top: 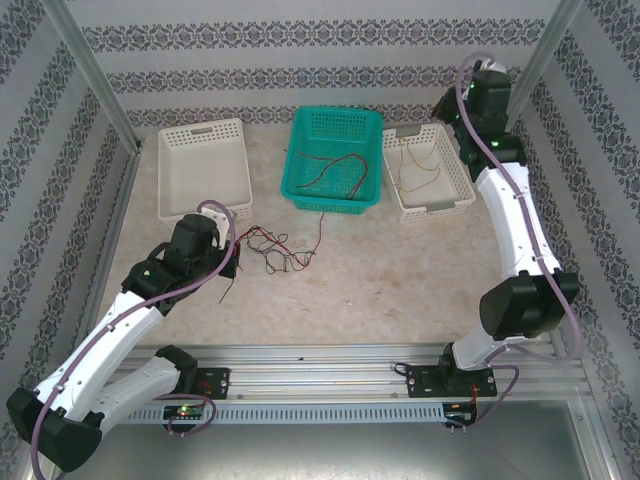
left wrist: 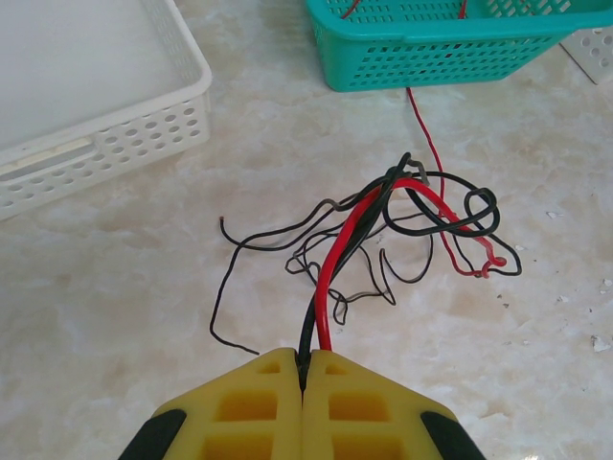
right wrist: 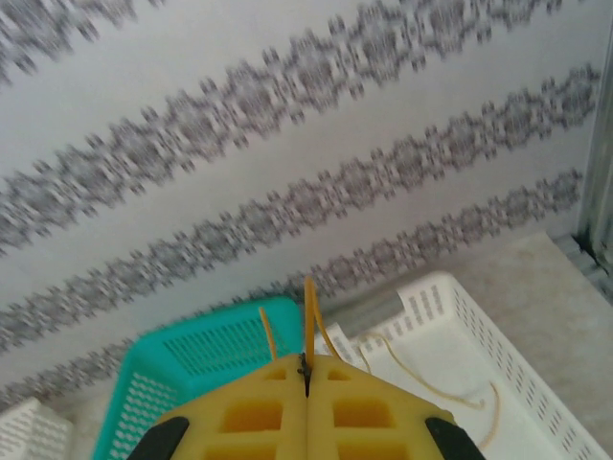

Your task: Untangle the cables

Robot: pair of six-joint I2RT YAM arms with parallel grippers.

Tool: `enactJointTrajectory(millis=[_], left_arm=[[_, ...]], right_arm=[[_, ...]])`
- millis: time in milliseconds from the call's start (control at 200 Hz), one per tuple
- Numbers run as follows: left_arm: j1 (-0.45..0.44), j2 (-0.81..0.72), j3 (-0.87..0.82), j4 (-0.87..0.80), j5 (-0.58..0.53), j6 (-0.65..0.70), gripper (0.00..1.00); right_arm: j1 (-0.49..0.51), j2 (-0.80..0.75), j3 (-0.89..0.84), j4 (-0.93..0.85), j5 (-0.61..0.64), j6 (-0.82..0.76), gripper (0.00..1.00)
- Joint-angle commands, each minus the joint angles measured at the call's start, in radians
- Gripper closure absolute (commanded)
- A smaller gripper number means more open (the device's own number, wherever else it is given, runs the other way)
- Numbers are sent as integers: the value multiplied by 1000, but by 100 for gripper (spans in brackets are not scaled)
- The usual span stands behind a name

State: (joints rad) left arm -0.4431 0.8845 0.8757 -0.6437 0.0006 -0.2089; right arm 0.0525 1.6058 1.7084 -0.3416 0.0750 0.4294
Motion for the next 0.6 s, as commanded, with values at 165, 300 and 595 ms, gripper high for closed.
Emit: enactJointTrajectory(millis=[165,300,595], left_arm=[[6,-8,11,28,8,19,100],[7,-4,11,28,10,19,100],[7,-1,12,27,11,19,100]], right_arm=[[11,58,-162,23,20,52,100],[-14,135,-154,-7,-16,108,100],[-46,327,10,-147,-54,125,100]])
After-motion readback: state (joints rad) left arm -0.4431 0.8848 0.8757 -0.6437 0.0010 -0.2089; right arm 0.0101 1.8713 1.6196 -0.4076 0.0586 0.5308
